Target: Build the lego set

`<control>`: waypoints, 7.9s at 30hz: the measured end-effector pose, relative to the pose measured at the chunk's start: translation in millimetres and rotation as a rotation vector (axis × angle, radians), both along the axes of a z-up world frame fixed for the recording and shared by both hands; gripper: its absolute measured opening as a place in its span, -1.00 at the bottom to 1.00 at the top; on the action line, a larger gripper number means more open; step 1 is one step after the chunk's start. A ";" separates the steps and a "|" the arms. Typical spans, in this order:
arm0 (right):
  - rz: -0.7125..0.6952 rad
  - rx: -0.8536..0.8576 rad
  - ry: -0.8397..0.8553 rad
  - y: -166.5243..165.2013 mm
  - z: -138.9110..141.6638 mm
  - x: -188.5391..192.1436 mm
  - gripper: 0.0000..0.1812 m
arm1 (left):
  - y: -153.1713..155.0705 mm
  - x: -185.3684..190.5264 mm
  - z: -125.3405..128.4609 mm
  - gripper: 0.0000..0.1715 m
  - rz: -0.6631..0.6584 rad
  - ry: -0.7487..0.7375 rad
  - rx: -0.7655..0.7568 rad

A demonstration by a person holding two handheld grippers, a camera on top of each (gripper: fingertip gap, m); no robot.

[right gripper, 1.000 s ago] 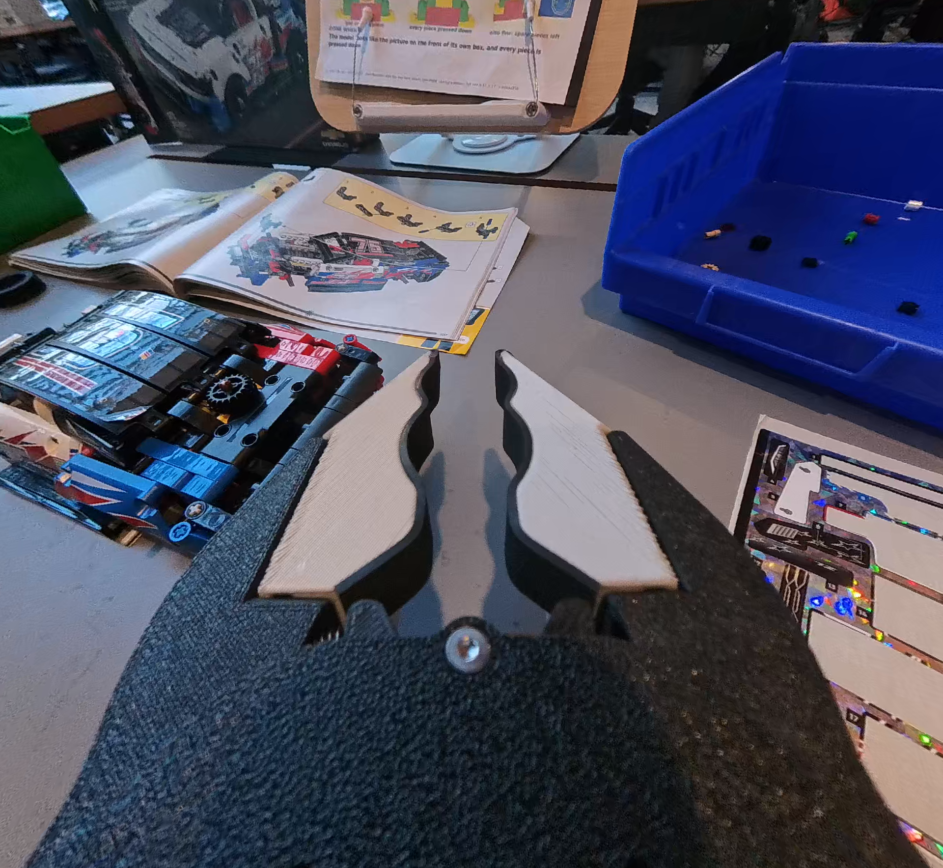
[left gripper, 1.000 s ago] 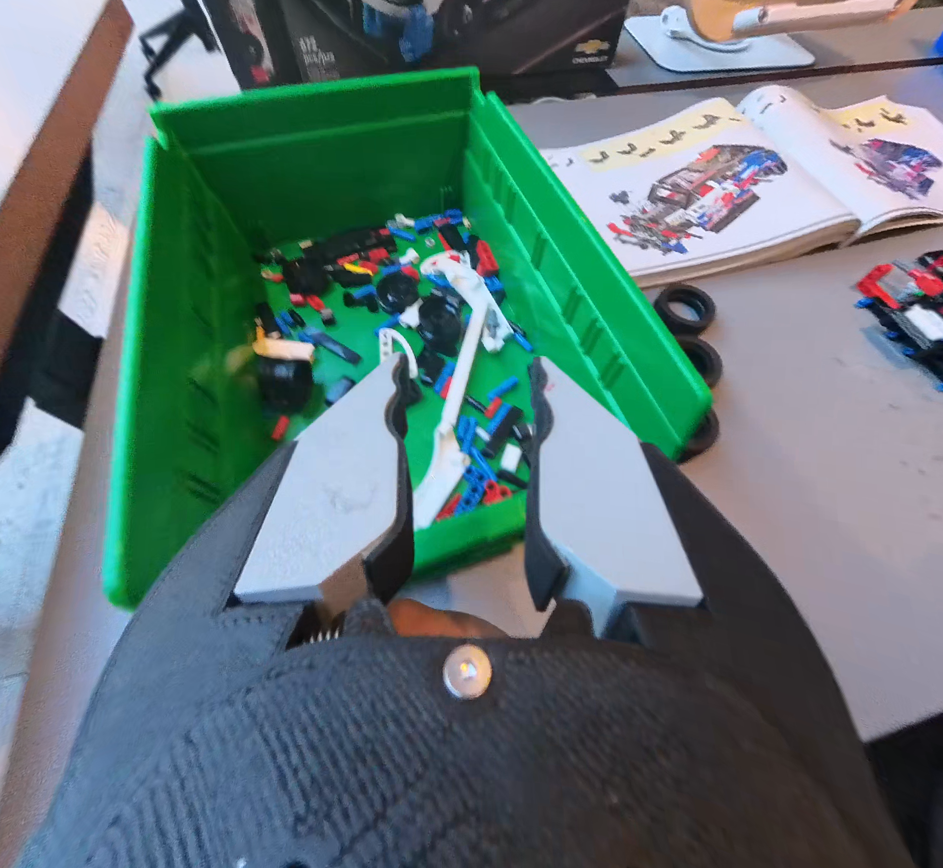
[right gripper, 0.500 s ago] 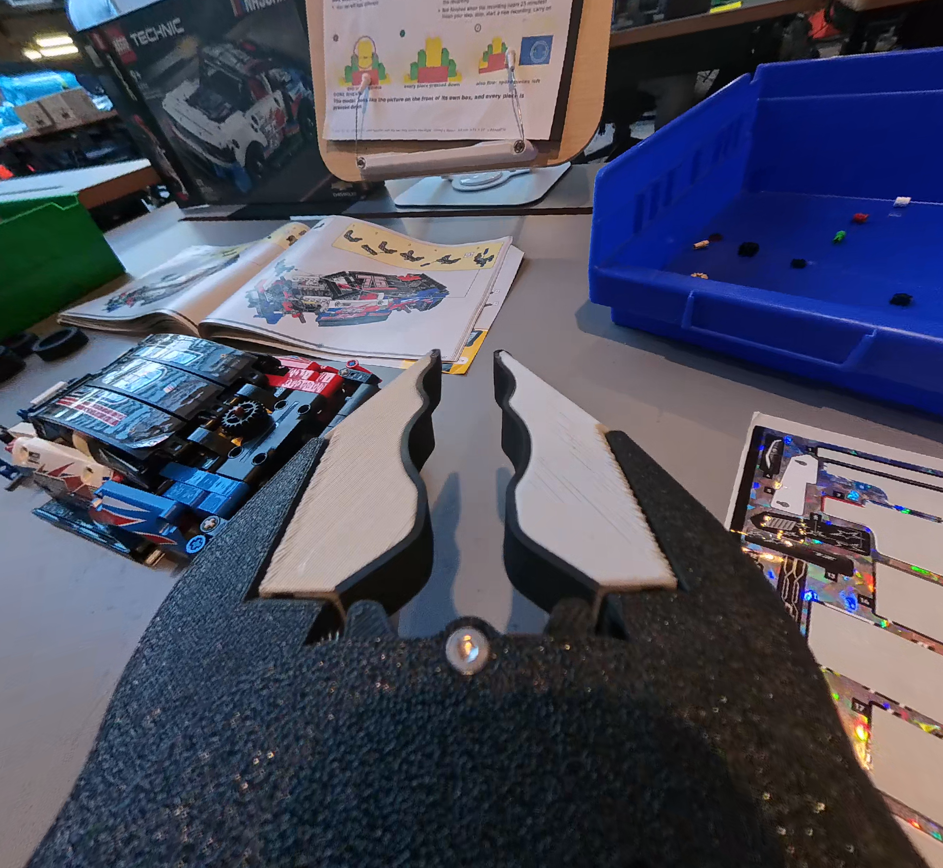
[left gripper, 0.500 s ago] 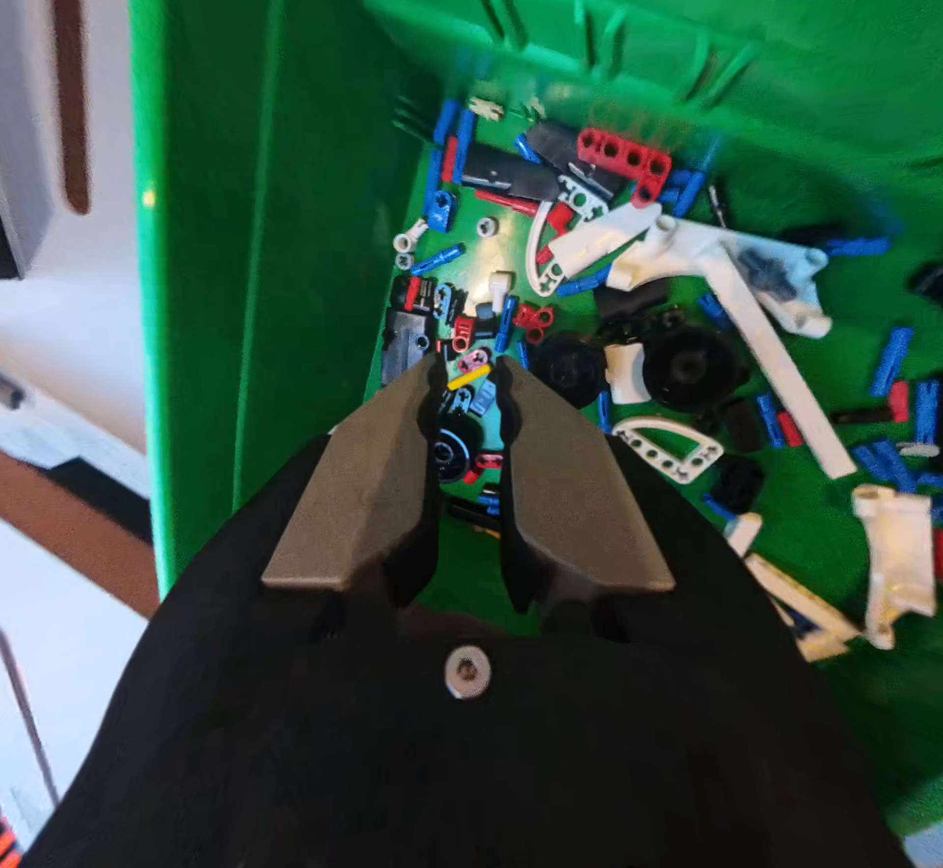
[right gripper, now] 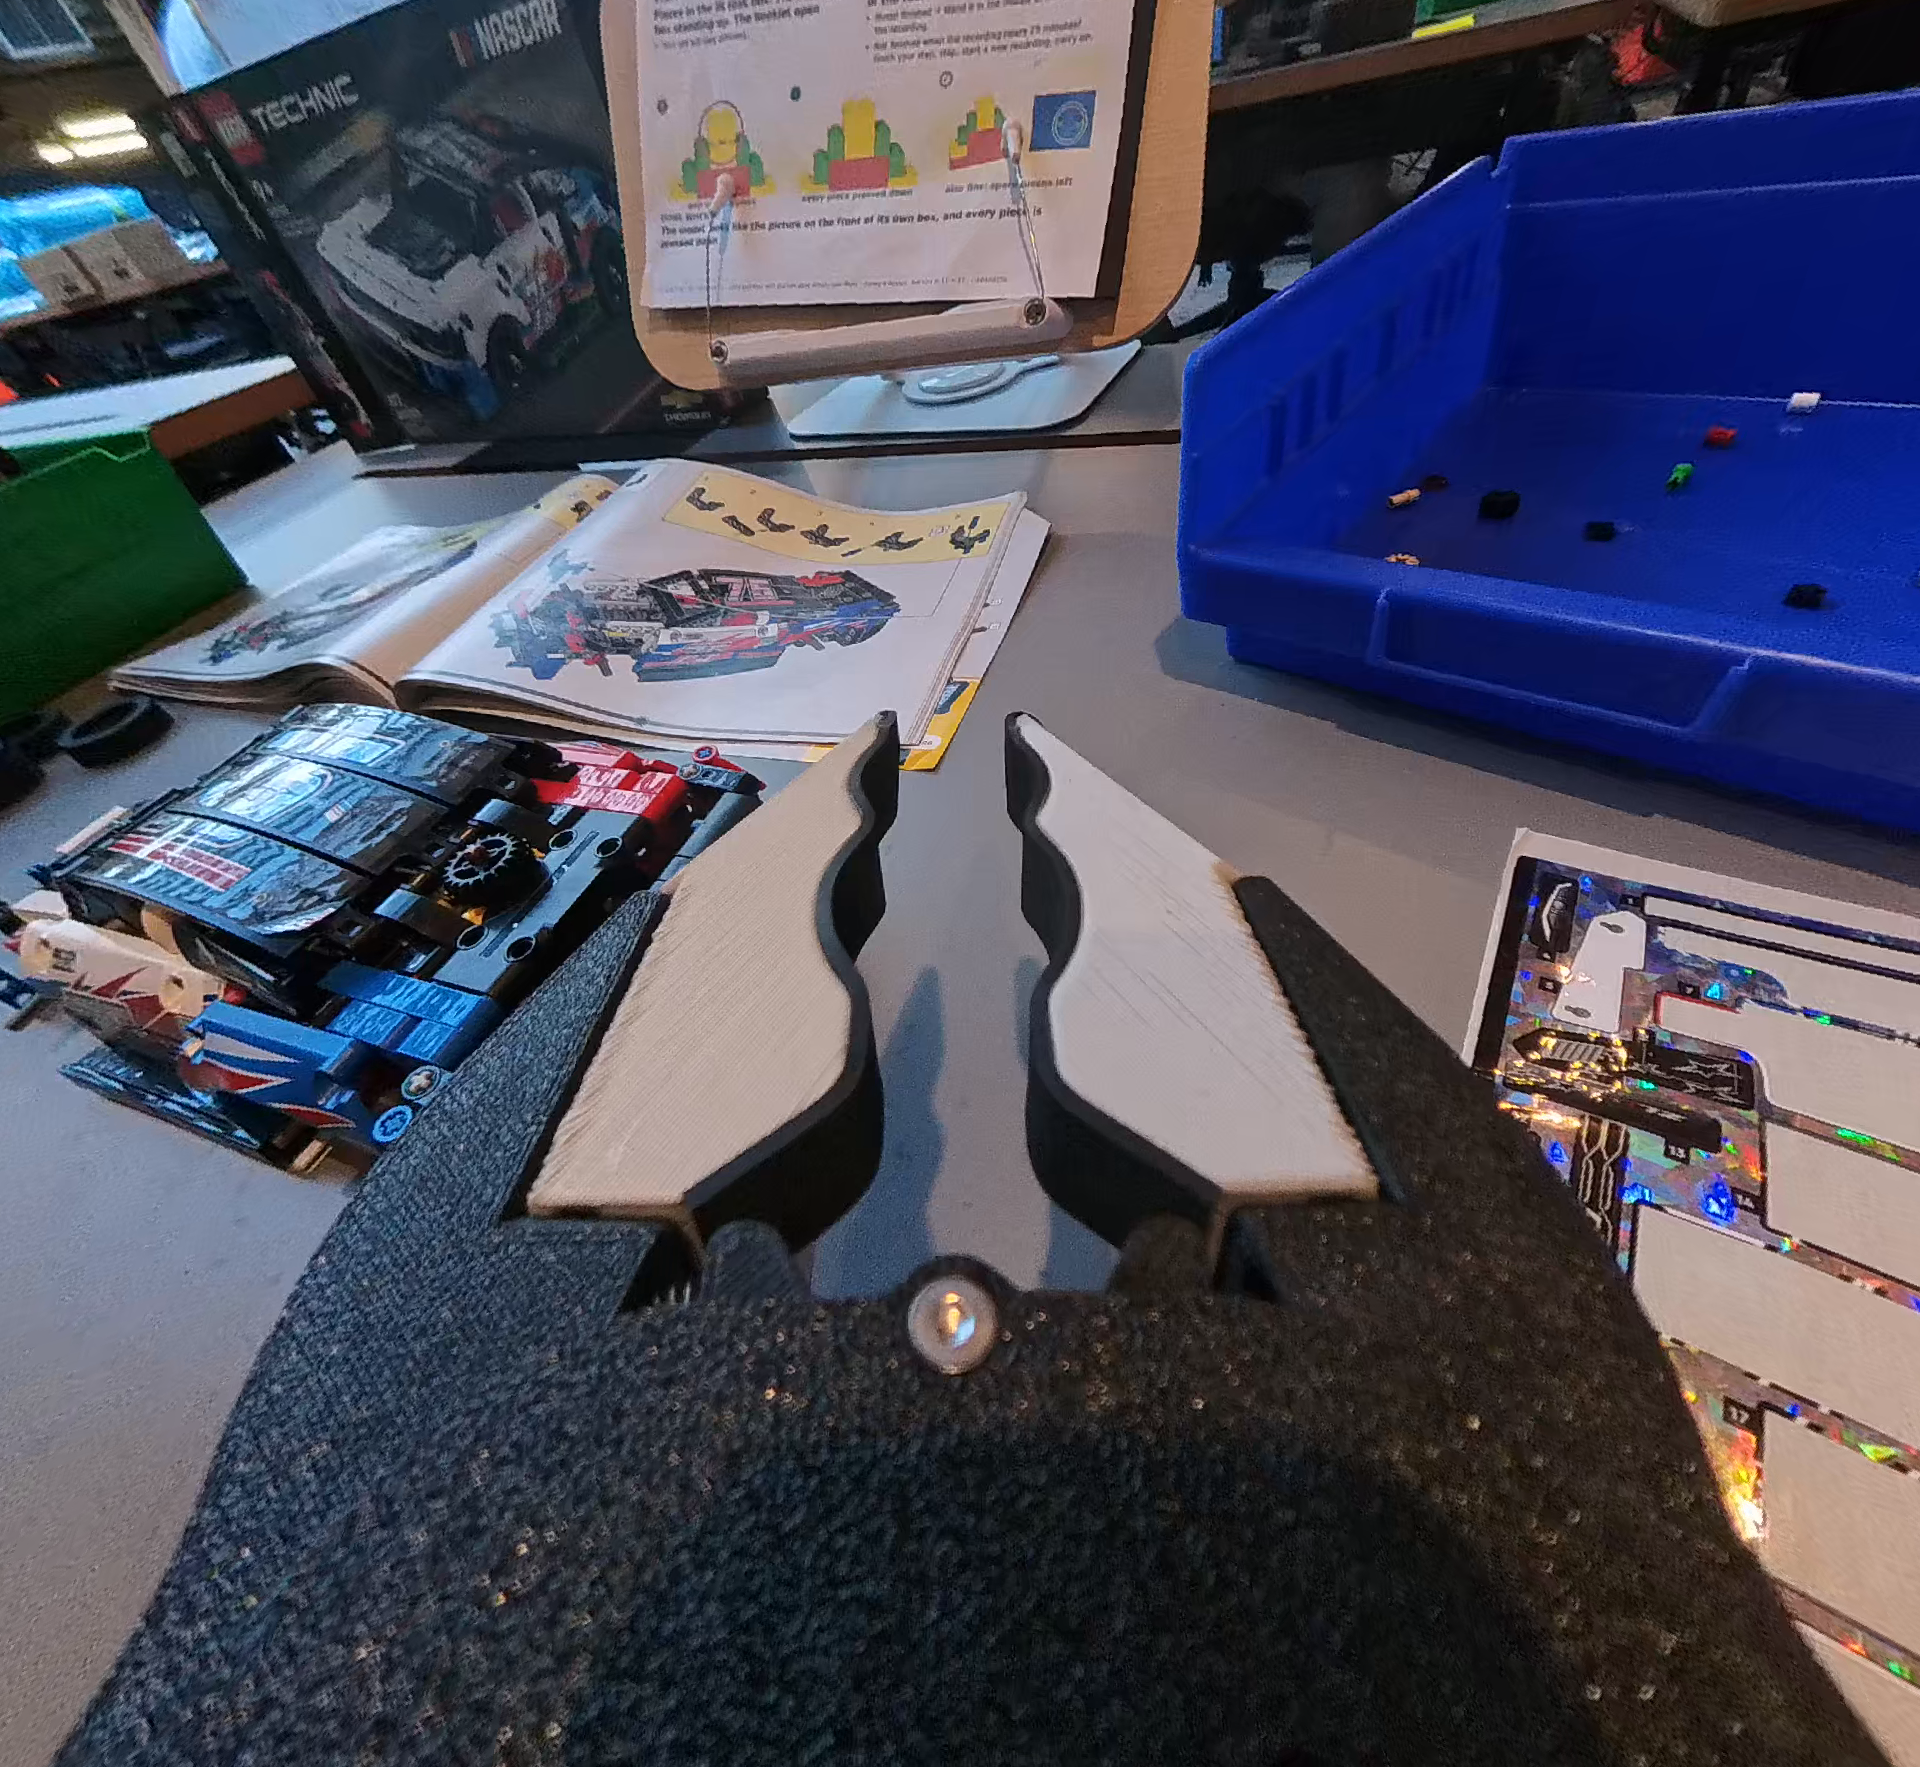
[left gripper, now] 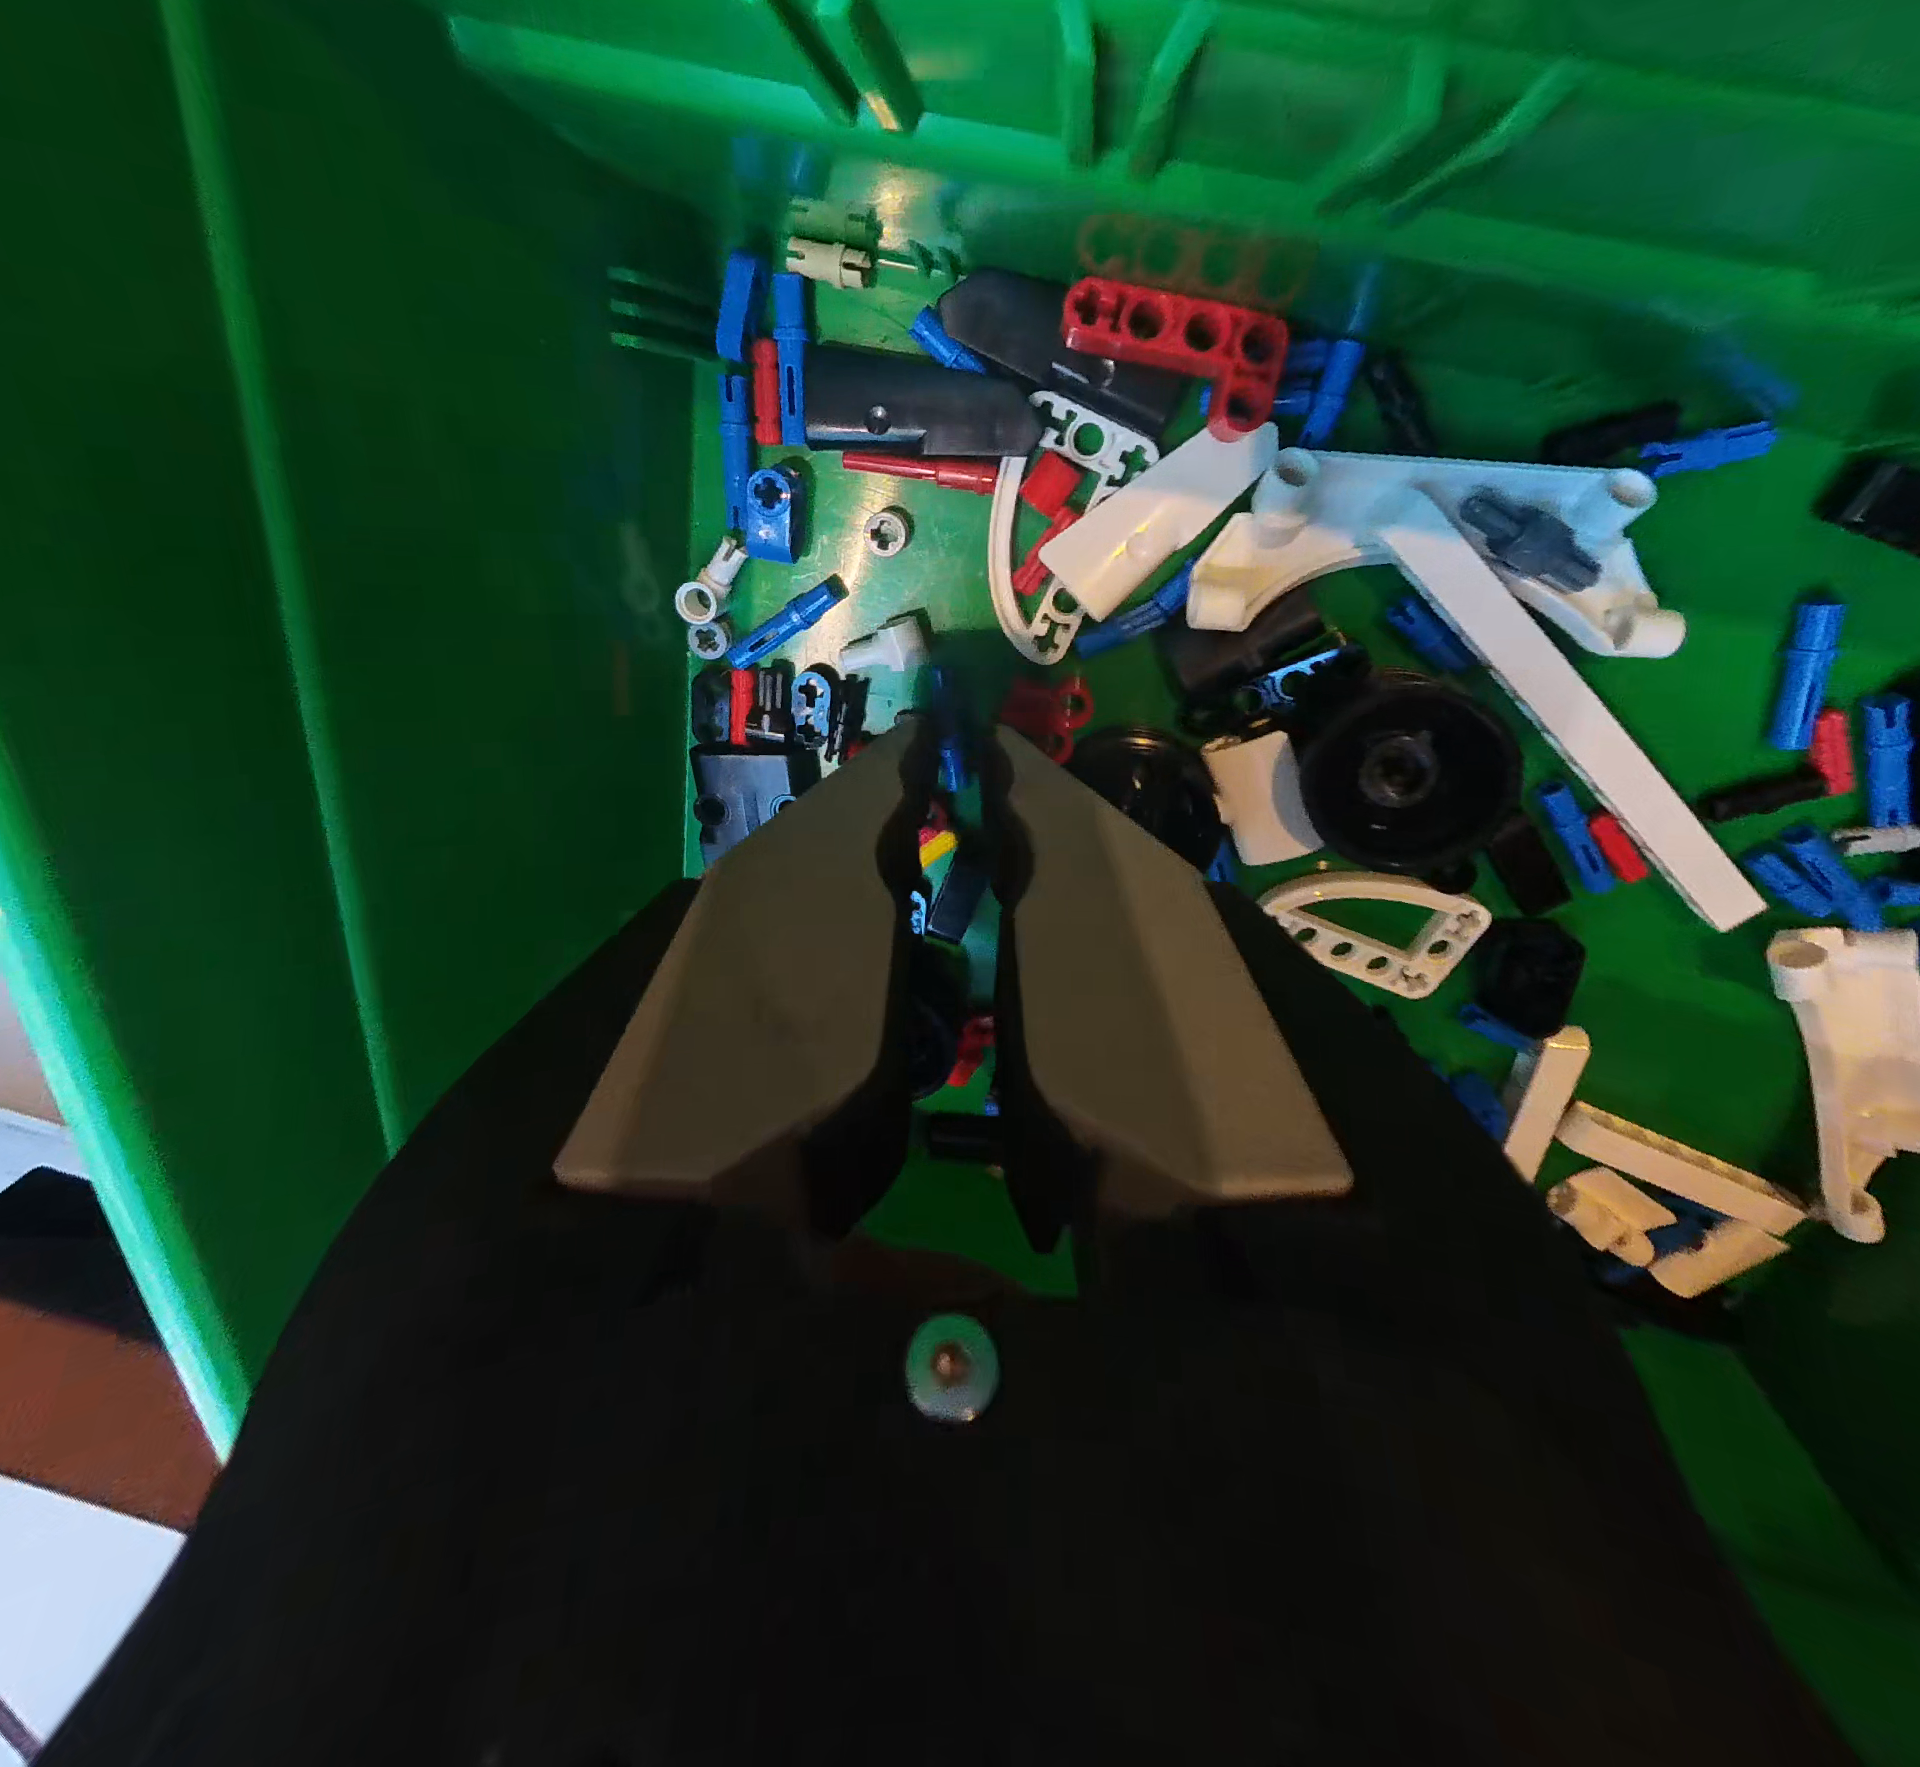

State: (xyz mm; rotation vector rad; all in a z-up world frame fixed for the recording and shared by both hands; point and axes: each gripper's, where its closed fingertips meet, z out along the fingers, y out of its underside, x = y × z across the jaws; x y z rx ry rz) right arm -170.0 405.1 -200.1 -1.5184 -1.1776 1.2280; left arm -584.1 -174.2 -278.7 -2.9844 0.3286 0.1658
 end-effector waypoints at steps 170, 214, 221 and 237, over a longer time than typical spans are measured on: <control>-0.048 0.022 0.195 6.1 26.0 14.7 -0.84 | 20.7 73.8 74.3 -0.98 0.629 0.196 0.499; -0.206 0.281 0.053 11.2 15.1 -3.6 -0.89 | -39.5 64.3 105.9 -0.91 0.877 0.099 0.709; -0.193 0.281 0.049 9.6 14.4 -4.5 -0.89 | -8.3 57.1 72.5 -0.96 0.700 0.123 0.567; -0.283 0.328 0.010 17.6 12.1 -3.9 -0.90 | 9.0 20.1 10.1 -0.95 -0.183 0.202 0.044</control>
